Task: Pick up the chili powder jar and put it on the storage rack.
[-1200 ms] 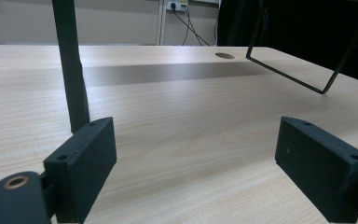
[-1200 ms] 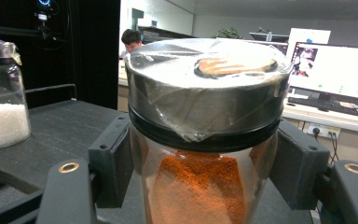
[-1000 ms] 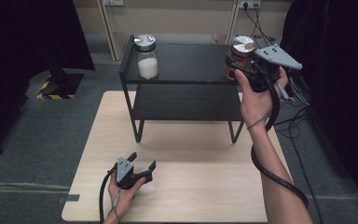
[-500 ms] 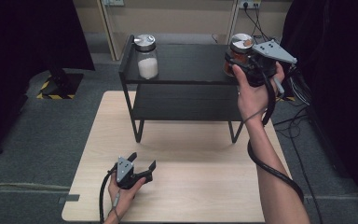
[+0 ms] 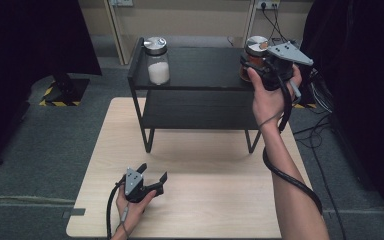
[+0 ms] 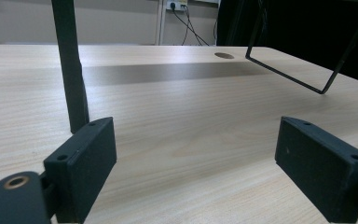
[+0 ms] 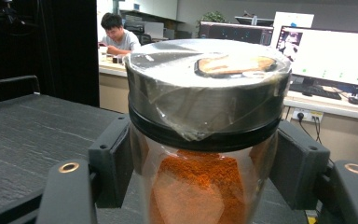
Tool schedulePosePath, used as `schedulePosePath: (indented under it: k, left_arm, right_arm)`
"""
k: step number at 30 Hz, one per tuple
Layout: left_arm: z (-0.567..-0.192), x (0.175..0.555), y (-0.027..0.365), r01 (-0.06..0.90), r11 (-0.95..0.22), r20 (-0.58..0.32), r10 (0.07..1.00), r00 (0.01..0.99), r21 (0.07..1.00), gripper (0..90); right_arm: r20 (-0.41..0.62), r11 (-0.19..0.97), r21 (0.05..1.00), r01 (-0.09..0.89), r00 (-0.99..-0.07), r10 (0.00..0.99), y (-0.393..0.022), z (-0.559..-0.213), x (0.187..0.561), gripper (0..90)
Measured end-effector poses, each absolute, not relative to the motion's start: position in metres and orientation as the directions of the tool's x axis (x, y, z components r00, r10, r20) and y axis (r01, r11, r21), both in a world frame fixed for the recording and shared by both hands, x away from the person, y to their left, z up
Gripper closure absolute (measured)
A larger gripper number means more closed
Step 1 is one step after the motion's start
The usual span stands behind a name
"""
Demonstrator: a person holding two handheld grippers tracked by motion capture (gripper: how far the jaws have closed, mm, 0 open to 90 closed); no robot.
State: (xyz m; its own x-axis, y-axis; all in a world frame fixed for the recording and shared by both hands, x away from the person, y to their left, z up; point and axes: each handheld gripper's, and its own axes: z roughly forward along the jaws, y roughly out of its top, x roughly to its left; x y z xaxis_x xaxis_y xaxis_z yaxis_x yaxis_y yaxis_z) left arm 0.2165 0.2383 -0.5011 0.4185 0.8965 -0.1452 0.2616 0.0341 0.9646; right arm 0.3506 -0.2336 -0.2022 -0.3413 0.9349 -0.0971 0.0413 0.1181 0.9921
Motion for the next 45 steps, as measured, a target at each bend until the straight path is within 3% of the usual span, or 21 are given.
schedulePosePath:
  k: [33,45]
  left_arm:
    - [-0.501,0.217,0.238,0.263,0.033,-0.145,0.897,0.418,0.964,12.0]
    - [-0.501,0.217,0.237,0.261,0.032,-0.142,0.898,0.417,0.965,12.1]
  right_arm:
    - [-0.049,0.073,0.996,0.054,-0.353,0.934,-0.240,-0.209,0.363,30.6]
    - [-0.041,0.057,0.998,0.036,-0.347,0.937,-0.241,-0.216,0.361,10.7]
